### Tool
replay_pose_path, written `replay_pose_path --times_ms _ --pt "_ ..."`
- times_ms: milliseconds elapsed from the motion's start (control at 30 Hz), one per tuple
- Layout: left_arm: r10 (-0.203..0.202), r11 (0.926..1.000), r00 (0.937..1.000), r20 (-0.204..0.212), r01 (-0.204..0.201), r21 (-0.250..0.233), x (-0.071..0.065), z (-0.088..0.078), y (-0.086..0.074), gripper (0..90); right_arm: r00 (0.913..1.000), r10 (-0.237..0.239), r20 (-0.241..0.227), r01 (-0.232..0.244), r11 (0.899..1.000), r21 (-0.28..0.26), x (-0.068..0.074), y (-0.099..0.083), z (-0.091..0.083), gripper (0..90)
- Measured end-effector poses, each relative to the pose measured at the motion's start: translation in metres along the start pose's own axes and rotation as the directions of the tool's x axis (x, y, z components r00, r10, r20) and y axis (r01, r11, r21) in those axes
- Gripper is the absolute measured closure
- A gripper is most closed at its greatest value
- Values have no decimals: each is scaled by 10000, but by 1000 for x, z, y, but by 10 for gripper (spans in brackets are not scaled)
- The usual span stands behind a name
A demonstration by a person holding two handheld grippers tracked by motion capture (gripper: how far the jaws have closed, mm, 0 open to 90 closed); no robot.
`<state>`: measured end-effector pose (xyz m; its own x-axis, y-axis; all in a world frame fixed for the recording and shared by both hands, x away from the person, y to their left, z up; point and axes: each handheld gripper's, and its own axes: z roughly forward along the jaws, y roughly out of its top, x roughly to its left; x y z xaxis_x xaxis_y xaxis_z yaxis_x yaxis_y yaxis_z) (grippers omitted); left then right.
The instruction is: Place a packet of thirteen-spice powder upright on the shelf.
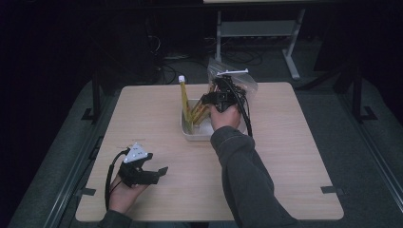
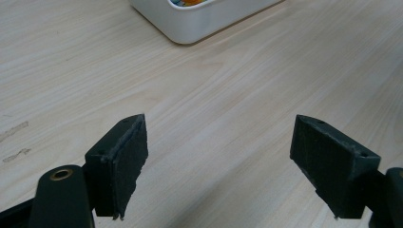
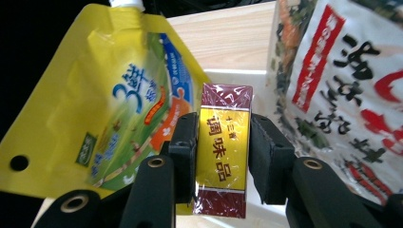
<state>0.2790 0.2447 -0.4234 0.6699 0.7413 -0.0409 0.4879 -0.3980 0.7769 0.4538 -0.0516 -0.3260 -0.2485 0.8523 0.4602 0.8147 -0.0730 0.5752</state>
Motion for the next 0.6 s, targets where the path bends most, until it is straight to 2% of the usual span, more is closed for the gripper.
replay_pose_path --times_ms 600 --pt "25 10000 10000 18 -25 35 -1 1 0 198 9985 -277 -465 285 9995 169 15 -11 7 579"
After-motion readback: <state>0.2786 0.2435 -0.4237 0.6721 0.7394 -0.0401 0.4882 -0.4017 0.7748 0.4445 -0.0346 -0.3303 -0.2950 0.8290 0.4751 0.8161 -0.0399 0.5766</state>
